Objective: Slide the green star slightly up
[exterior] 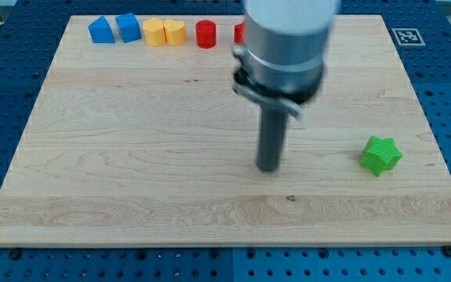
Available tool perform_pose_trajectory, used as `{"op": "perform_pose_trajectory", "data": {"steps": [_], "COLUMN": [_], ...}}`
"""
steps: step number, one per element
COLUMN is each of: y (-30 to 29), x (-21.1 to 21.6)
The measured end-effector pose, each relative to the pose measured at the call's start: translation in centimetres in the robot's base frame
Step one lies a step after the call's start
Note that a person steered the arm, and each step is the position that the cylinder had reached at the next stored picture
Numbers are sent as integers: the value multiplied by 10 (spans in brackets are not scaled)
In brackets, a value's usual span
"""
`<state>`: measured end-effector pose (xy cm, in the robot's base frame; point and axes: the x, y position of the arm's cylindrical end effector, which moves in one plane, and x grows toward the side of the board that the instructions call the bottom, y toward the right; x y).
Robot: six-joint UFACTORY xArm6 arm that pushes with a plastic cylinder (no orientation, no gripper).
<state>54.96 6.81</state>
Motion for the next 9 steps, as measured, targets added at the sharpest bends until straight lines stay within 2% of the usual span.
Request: {"op": "perform_pose_trajectory", "data": {"steps": [1, 2, 3, 6, 9], "y": [66, 74, 76, 132, 139], "x": [24, 24, 6, -2, -18]}}
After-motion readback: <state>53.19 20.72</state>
